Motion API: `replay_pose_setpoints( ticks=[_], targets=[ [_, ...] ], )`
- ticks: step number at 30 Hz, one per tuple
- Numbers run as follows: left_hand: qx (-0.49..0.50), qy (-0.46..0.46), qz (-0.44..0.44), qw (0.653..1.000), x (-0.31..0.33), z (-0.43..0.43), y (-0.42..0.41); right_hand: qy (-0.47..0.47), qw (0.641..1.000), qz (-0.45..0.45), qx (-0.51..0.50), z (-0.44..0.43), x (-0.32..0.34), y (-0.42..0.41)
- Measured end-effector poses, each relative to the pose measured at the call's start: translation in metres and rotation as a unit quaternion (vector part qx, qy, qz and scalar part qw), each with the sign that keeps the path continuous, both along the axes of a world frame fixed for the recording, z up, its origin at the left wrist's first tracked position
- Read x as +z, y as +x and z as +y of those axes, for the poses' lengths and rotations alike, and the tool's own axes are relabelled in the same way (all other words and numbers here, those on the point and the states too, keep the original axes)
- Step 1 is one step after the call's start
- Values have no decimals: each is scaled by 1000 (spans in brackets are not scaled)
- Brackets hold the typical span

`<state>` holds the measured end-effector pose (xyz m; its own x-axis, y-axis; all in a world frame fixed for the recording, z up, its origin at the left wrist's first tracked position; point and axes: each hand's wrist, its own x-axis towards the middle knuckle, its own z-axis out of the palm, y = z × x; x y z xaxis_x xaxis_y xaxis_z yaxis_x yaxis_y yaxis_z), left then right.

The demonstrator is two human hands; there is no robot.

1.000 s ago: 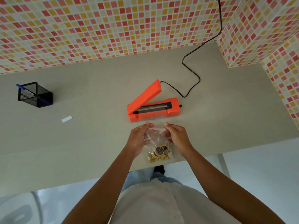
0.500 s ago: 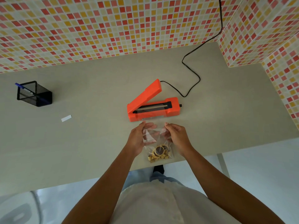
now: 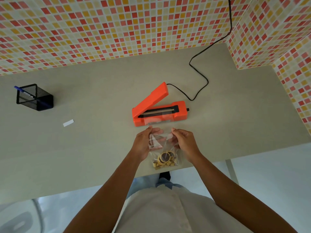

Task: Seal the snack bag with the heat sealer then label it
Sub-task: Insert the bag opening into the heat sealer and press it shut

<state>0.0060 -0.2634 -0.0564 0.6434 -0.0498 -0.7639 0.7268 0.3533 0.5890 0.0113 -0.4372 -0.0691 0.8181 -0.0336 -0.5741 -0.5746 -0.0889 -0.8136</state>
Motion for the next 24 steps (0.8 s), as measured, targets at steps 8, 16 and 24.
replay_pose_setpoints(
  ticks=[8, 16, 24],
  targets=[
    [-6, 4, 5, 1000, 2, 1, 2, -58, 998, -37, 4, -1, -4, 7],
    [-12, 12, 10, 1000, 4, 1, 2, -110, 986, -118, -39, -5, 14, 36],
    [-16, 16, 15, 1000, 3, 2, 3, -182, 979, -96, 16, -9, -3, 34]
  ],
)
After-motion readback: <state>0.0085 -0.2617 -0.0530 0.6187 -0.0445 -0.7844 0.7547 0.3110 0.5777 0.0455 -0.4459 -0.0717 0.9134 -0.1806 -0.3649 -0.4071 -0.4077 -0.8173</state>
